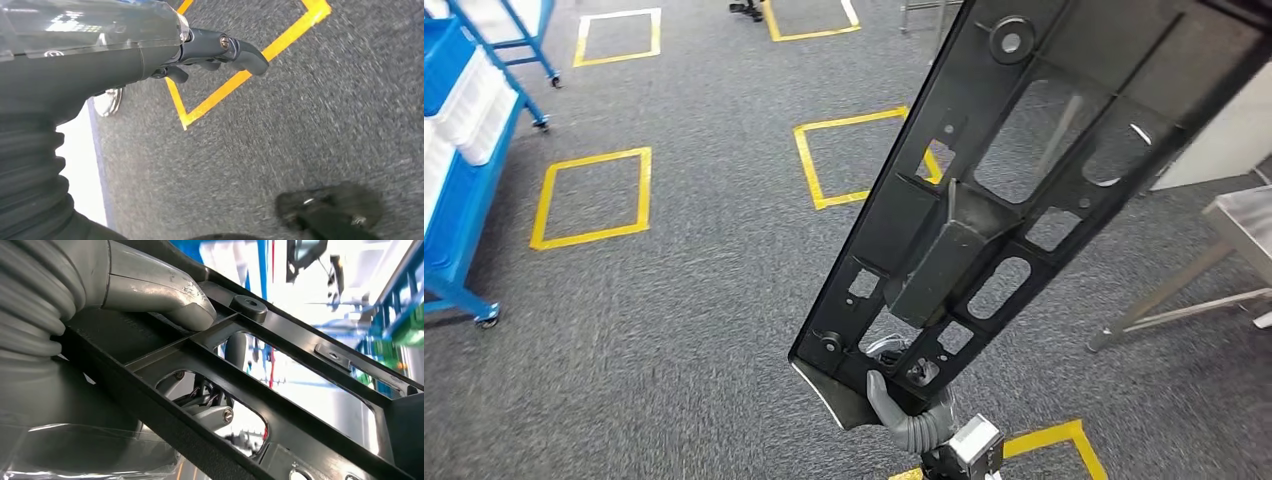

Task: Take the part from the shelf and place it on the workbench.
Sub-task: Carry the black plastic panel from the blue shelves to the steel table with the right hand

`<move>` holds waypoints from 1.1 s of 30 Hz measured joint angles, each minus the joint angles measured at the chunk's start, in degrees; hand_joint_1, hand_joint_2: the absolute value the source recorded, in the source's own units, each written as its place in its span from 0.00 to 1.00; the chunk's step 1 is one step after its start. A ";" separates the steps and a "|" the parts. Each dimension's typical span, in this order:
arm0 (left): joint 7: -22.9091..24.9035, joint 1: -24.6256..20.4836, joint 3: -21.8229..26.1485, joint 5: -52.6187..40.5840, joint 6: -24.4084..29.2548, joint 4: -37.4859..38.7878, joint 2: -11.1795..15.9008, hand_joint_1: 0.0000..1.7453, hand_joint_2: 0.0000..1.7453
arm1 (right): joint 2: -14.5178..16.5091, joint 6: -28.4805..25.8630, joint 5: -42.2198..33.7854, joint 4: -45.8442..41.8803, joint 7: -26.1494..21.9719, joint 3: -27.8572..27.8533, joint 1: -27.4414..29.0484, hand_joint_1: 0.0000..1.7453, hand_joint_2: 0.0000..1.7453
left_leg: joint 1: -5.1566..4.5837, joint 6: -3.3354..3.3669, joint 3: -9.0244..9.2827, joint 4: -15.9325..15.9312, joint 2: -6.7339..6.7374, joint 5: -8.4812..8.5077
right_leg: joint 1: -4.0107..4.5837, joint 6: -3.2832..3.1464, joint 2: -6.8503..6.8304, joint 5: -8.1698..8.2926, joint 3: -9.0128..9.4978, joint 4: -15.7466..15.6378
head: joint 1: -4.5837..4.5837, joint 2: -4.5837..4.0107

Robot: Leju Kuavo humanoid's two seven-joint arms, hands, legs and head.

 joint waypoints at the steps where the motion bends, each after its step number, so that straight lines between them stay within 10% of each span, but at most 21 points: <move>1: 0.32 0.17 -0.02 -0.02 -0.02 0.00 0.04 0.00 1.00 | 0.07 -0.01 0.04 -0.35 0.01 -0.03 0.11 1.00 1.00 | 0.01 0.19 1.28 -3.24 -1.19 1.09 | -0.03 0.26 0.72 -0.02 -0.12 0.16 | -0.01 0.00; 5: 1.39 0.29 -0.03 0.45 -0.05 0.00 0.14 0.00 1.00 | 0.37 0.32 0.43 -1.27 0.43 -0.07 0.62 1.00 1.00 | -0.04 1.12 2.48 -6.26 -1.32 1.43 | -0.36 1.73 2.53 0.43 -1.01 0.22 | 0.00 0.00; 9: 2.26 0.64 0.01 0.91 -0.29 0.00 0.36 0.00 1.00 | 0.51 0.86 1.07 -1.19 0.70 0.10 0.48 1.00 1.00 | 0.02 2.40 2.75 -7.38 1.63 2.12 | -0.04 2.40 -3.22 -4.69 -5.29 8.96 | 0.01 0.00; 12: 2.93 0.79 0.01 1.10 -0.60 0.00 0.63 0.00 1.00 | 0.69 1.33 1.21 -0.89 0.67 0.37 0.43 1.00 1.00 | -0.13 2.34 2.73 -7.33 3.87 1.94 | -0.63 2.87 -4.52 -6.60 -8.72 16.01 | 0.00 0.00; 16: 2.73 0.73 0.11 1.62 -0.32 -0.01 0.84 0.00 1.00 | 1.14 2.49 1.08 -0.49 0.51 0.94 -0.14 1.00 1.00 | -0.32 1.39 3.27 -6.94 6.13 1.17 | -0.81 2.83 -8.01 -0.76 -1.64 2.88 | 0.00 0.00; 20: 1.21 0.51 0.18 2.03 0.54 -0.02 1.09 0.00 1.00 | 1.46 3.30 0.84 0.26 -0.03 1.56 -0.89 1.00 1.00 | -0.44 0.10 3.74 -6.77 7.71 0.47 | -0.31 1.65 -7.60 -0.50 -0.58 0.28 | 0.00 0.00; 24: -0.05 0.47 0.20 2.36 1.04 -0.02 1.32 0.00 1.00 | 1.74 3.57 0.60 1.03 -0.43 1.95 -1.66 1.00 1.00 | 0.04 -0.74 0.09 1.92 3.22 -4.79 | -0.57 0.46 -5.21 -0.22 -0.56 -0.04 | -0.01 0.00; 27: -0.07 0.71 0.22 2.55 1.07 -0.02 1.36 0.00 1.00 | 1.93 3.86 0.46 1.70 -0.67 2.17 -2.00 1.00 1.00 | 0.04 -0.71 -4.78 11.20 2.22 -7.38 | -0.30 0.20 -2.94 -0.21 -0.48 0.04 | 0.00 0.00; 31: 0.61 0.77 0.36 2.96 1.07 -0.02 1.44 0.00 1.00 | 1.97 4.50 0.09 2.55 -0.73 2.50 -2.63 1.00 1.00 | 0.12 0.14 -0.35 -1.08 -0.91 0.40 | -0.23 0.49 0.09 -0.27 -0.23 0.30 | 0.00 0.00; 33: 1.20 0.73 0.53 3.07 1.04 -0.02 1.50 0.00 1.00 | 1.99 4.69 0.03 2.93 -0.79 2.73 -3.05 1.00 1.00 | 0.08 0.51 1.16 -5.10 -3.03 1.61 | -0.36 1.17 1.36 -0.11 -0.67 0.40 | -0.01 0.00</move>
